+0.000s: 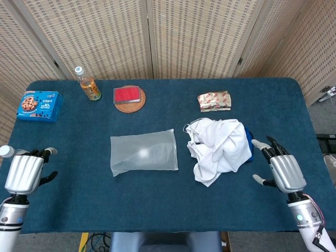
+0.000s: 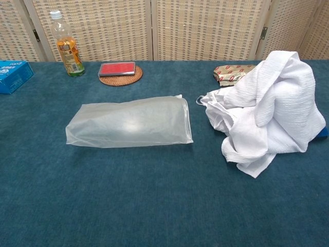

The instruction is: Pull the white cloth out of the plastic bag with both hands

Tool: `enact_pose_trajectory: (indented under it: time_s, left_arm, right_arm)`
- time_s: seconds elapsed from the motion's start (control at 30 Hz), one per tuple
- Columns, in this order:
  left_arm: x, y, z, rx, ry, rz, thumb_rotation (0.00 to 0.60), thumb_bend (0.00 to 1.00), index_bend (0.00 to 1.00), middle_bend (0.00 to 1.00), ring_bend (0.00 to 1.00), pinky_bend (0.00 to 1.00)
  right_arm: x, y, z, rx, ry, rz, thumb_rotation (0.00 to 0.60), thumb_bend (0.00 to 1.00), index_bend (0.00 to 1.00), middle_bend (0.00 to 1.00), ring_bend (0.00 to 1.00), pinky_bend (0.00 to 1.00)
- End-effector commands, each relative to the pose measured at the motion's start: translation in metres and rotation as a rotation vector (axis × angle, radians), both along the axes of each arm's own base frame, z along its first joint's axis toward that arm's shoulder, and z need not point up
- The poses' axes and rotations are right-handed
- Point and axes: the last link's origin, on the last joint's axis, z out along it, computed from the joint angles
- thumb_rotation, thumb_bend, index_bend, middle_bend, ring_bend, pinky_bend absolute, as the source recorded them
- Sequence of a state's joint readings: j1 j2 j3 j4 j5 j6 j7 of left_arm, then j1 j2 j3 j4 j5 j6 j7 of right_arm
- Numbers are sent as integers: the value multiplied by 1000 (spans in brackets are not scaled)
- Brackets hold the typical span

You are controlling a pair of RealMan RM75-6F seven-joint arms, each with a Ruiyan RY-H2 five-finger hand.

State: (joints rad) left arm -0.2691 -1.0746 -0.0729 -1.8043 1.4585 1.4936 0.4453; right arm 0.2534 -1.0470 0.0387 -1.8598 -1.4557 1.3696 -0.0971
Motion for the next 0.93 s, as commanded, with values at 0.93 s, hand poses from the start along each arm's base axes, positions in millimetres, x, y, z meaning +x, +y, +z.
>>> enact_pose_trajectory:
  time_s: [0.93]
  left_arm:
    - [-51, -60, 0, -26, 98, 48, 600, 35, 425, 554, 551, 714]
  right_arm:
    - [-29, 52, 5, 7, -3, -64, 600, 0, 170, 236, 58, 214]
